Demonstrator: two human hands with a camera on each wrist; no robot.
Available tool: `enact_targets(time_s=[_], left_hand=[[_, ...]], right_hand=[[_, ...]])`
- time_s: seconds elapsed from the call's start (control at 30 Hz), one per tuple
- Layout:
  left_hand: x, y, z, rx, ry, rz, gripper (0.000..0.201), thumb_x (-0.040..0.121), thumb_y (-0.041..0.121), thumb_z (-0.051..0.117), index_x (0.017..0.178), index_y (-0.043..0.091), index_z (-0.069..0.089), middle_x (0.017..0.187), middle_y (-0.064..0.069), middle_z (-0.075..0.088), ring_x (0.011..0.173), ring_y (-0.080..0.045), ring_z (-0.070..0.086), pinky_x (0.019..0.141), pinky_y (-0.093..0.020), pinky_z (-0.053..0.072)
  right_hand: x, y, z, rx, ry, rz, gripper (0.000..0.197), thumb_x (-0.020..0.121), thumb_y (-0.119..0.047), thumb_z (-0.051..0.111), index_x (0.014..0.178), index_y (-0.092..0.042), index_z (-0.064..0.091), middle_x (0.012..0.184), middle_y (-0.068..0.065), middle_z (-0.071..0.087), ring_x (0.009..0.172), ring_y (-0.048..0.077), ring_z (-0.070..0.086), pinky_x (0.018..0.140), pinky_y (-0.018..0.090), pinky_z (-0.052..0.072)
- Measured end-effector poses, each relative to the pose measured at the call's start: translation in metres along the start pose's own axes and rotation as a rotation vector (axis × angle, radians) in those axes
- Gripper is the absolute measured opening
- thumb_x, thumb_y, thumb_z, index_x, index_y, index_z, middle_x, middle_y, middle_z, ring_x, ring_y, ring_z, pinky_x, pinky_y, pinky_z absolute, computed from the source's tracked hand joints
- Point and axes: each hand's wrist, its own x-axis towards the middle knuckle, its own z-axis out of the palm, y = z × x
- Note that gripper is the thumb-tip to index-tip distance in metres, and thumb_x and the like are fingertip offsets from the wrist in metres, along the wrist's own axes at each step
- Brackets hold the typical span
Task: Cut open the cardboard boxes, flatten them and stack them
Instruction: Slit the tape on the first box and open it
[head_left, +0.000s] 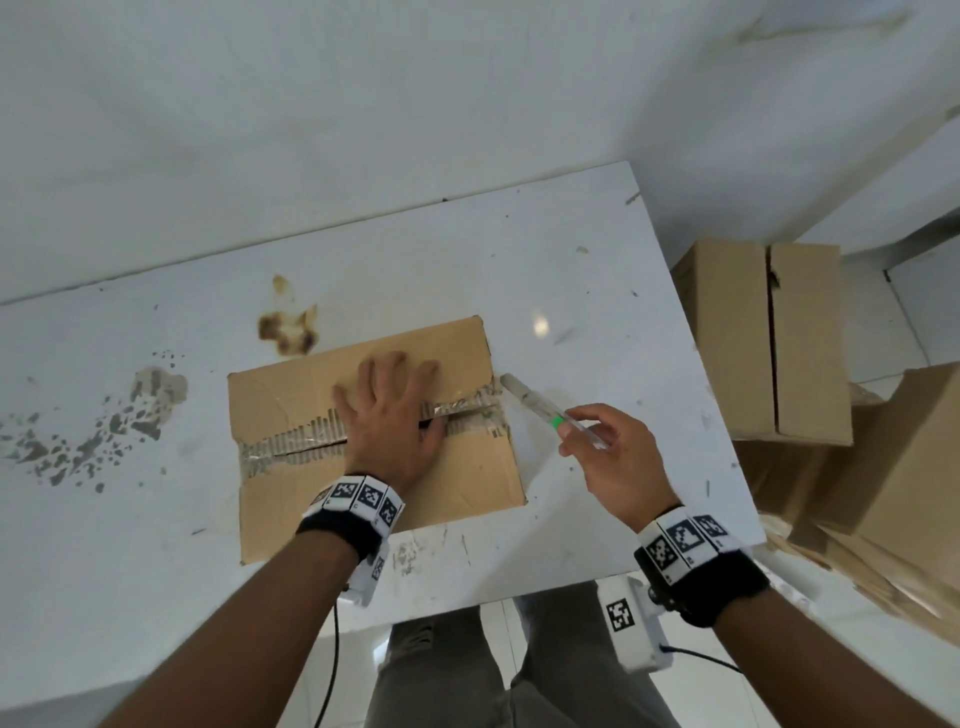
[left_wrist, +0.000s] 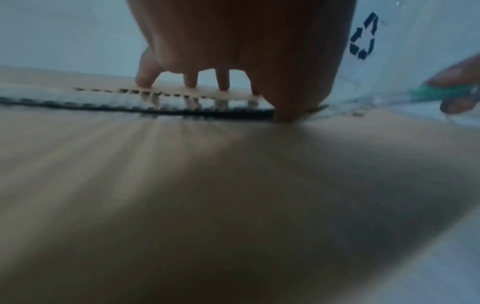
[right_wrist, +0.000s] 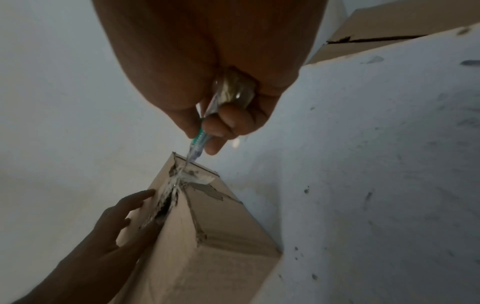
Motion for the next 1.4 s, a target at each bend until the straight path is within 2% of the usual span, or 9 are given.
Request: enact_targets(time_s=[0.13,0.37,0.6,0.73,1.03,1.17,1.23,1.33,1.4], left_hand=[[-0.009,-0.007,0.018,-0.053,0.07,0.043,0.063,0.101,0.059,0.033,0.159,0.034,0.032,0.167,-0.006,0.025,0.157,-0.04,0.008,0.118,-0.074,0.0],[-0.01,-0.009,0.028,-0.071,0.136,0.057,0.06,0.104,0.054,0.035,0.159,0.033,0.032,0.169,-0.006,0.023,0.157,-0.04,0.007,0.118,-0.073,-0.001],[-0.01,-0.012,0.03,-0.073,0.14,0.049,0.059,0.104,0.055,0.033,0.16,0.034,0.032,0.17,-0.004,0.021,0.158,-0.038,0.005,0.119,-0.072,-0.003],[-0.009,-0.009,0.026,-0.091,0.127,0.031,0.06,0.105,0.059,0.024,0.159,0.035,0.033,0.169,-0.003,0.022,0.158,-0.037,0.005,0.12,-0.07,-0.004],[-0.018,-0.022,0.003,-0.292,0.096,0.051,0.069,0.089,0.055,0.043,0.154,0.03,0.045,0.168,0.002,0.026,0.158,-0.024,0.011,0.123,-0.057,-0.011],[-0.06,-0.039,-0.027,-0.263,0.312,-0.241,0.048,0.085,0.047,0.058,0.125,0.021,0.063,0.129,-0.004,0.057,0.122,-0.027,0.051,0.108,-0.052,0.034],[-0.094,-0.059,-0.04,-0.224,0.373,-0.55,0.04,0.085,0.043,0.068,0.115,0.016,0.062,0.115,-0.005,0.059,0.108,-0.029,0.054,0.094,-0.047,0.039],[-0.149,-0.082,-0.044,-0.322,0.121,-0.963,0.058,0.088,0.059,0.065,0.117,0.013,0.048,0.116,-0.01,0.065,0.104,-0.033,0.062,0.091,-0.044,0.046],[-0.17,-0.079,-0.03,-0.512,-0.091,-1.051,0.079,0.082,0.075,0.063,0.124,0.012,0.042,0.123,-0.013,0.065,0.109,-0.036,0.065,0.089,-0.041,0.05]], right_hand=[[-0.006,0.001,0.003,0.049,0.021,0.014,0.005,0.094,-0.021,0.069,0.099,-0.021,0.072,0.076,-0.002,0.074,0.073,0.009,0.067,0.057,0.012,0.045],[0.007,-0.011,0.012,0.07,-0.001,0.006,0.007,0.096,-0.023,0.069,0.1,-0.02,0.073,0.076,0.0,0.074,0.064,0.0,0.062,0.057,0.009,0.042],[0.016,-0.02,-0.009,-0.201,-0.173,-0.02,0.005,0.092,-0.031,0.072,0.095,-0.028,0.074,0.073,-0.005,0.073,0.07,0.01,0.069,0.062,0.02,0.051],[0.013,-0.024,-0.058,-0.426,-0.348,-0.043,0.009,0.091,-0.036,0.071,0.098,-0.031,0.074,0.076,-0.011,0.073,0.076,0.001,0.068,0.069,0.02,0.051],[0.02,-0.055,-0.022,-0.275,-0.111,-0.208,0.015,0.091,-0.041,0.069,0.105,-0.034,0.07,0.081,-0.01,0.068,0.07,0.005,0.062,0.062,0.017,0.045],[0.046,-0.096,0.037,-0.436,-0.322,-0.381,0.011,0.097,-0.033,0.063,0.096,-0.022,0.066,0.075,-0.01,0.06,0.066,0.002,0.055,0.061,0.022,0.037],[0.061,-0.12,0.073,-0.546,-0.428,-0.488,0.012,0.099,-0.031,0.059,0.1,-0.02,0.065,0.084,-0.006,0.06,0.074,0.008,0.056,0.064,0.029,0.04],[0.083,-0.15,0.126,-0.746,-0.506,-0.65,0.023,0.101,-0.033,0.056,0.114,-0.017,0.065,0.106,0.003,0.061,0.095,0.024,0.058,0.083,0.04,0.049],[0.095,-0.157,0.157,-0.889,-0.57,-0.636,0.025,0.102,-0.035,0.052,0.119,-0.019,0.061,0.114,0.004,0.063,0.099,0.028,0.06,0.092,0.047,0.048]])
